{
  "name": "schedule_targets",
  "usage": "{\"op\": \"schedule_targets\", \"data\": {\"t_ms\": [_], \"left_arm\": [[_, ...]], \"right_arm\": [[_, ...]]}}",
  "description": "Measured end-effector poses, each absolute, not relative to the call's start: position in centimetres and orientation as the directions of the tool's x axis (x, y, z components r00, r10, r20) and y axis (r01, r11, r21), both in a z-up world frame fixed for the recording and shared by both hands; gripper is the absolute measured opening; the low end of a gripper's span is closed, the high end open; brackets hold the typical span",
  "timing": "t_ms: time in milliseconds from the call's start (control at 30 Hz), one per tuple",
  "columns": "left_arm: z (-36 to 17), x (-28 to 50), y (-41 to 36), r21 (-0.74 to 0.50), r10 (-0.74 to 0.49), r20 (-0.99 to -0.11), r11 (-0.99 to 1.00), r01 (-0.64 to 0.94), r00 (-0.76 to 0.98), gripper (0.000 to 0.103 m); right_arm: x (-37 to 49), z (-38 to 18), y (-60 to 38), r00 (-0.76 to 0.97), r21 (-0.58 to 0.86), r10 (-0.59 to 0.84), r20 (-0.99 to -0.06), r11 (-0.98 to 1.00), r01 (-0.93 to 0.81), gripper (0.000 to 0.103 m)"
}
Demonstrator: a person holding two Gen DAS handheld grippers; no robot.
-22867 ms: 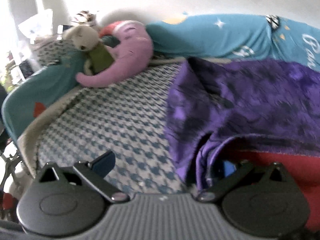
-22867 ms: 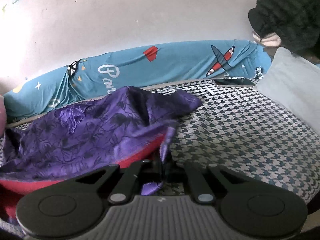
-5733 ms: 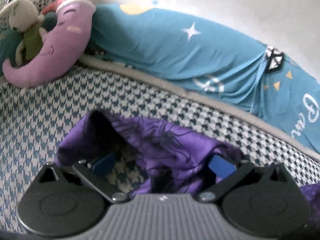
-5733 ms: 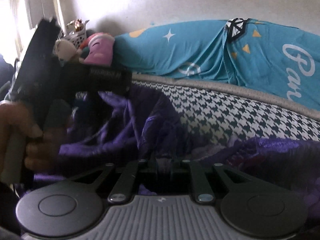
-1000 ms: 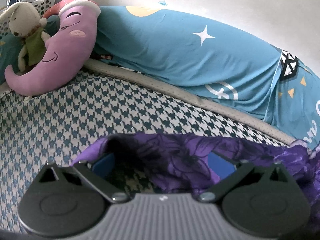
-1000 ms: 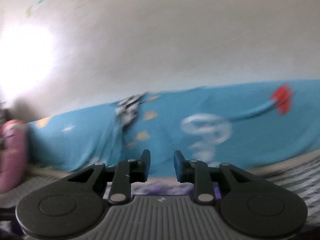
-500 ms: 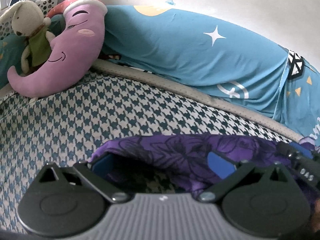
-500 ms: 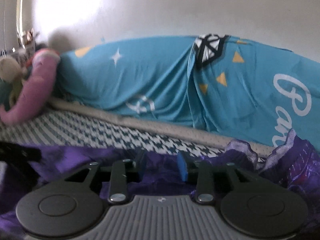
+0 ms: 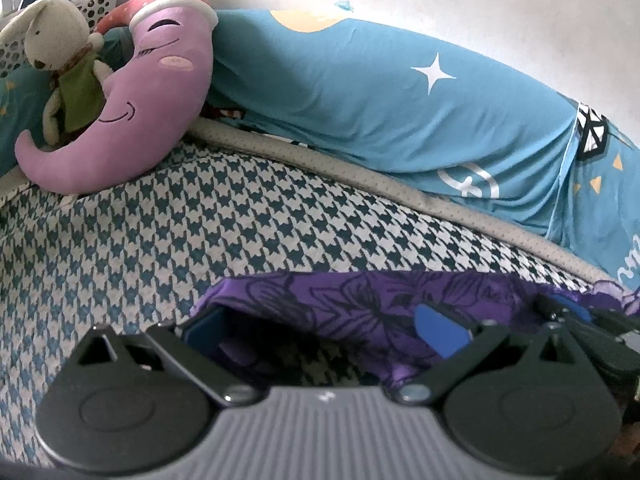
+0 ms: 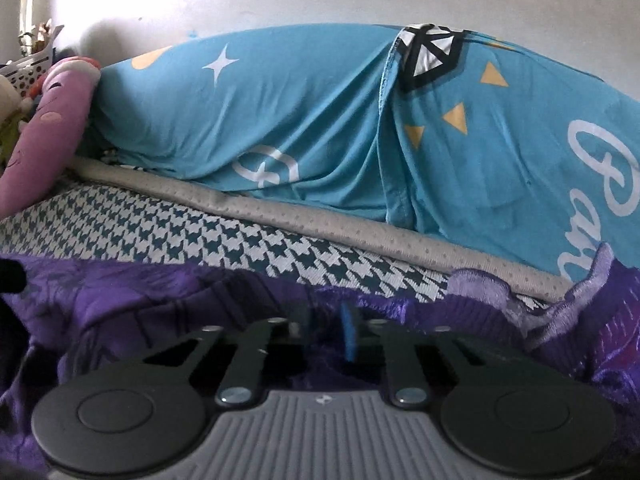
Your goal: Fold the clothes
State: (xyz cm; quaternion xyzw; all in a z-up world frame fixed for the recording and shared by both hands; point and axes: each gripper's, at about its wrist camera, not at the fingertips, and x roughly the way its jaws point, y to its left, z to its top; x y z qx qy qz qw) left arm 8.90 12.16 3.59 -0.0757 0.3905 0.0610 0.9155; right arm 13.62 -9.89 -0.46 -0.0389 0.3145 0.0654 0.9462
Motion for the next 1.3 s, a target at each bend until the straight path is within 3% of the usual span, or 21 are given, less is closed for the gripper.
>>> {"op": "schedule_targets", "data": {"t_ms": [167, 367, 467, 667, 967, 1233, 1300], "left_arm": [[3.8, 8.9, 12.4, -0.097, 0.053, -0.724, 0.979, -0.178, 0.687, 0.103], [4.4, 8.7, 12.9, -0.085, 0.100, -0.699, 0.971, -0.221, 0.708, 0.103], [4.6, 8.7, 13.2, -0.069, 0.136, -0.692, 0.965, -0.253, 0.709, 0.103], [5.0, 8.7, 13.7, -0.091, 0.132, -0.698, 0.959, -0.270, 0.703, 0.103], [6.0, 8.1, 12.2, -0.125, 0.088, -0.693, 0.963, -0.240, 0.715, 0.103], [5.8, 8.1, 10.8, -0.121, 0.074, -0.697, 0.968, -0.219, 0.713, 0.103], [5.6, 8.2, 10.5, -0.116, 0.074, -0.700, 0.970, -0.215, 0.710, 0.103]], "right_arm": [[14.2, 0.2, -9.6, 0.807, -0.023, 0.097, -0.582, 0.990, -0.136, 0.006], [14.4, 4.8, -7.8, 0.901, 0.069, 0.196, -0.387, 0.981, -0.183, 0.006], [15.1, 6.1, -6.2, 0.909, 0.068, 0.231, -0.346, 0.973, -0.221, 0.007], [13.7, 7.3, -7.7, 0.906, 0.092, 0.208, -0.368, 0.978, -0.187, 0.007], [8.3, 6.6, -16.9, 0.887, 0.007, 0.005, -0.462, 1.000, -0.002, 0.010], [7.2, 5.1, -23.2, 0.847, -0.002, -0.091, -0.523, 0.994, 0.105, 0.021], [7.4, 4.7, -24.1, 0.839, 0.007, -0.093, -0.535, 0.993, 0.115, 0.028]]}}
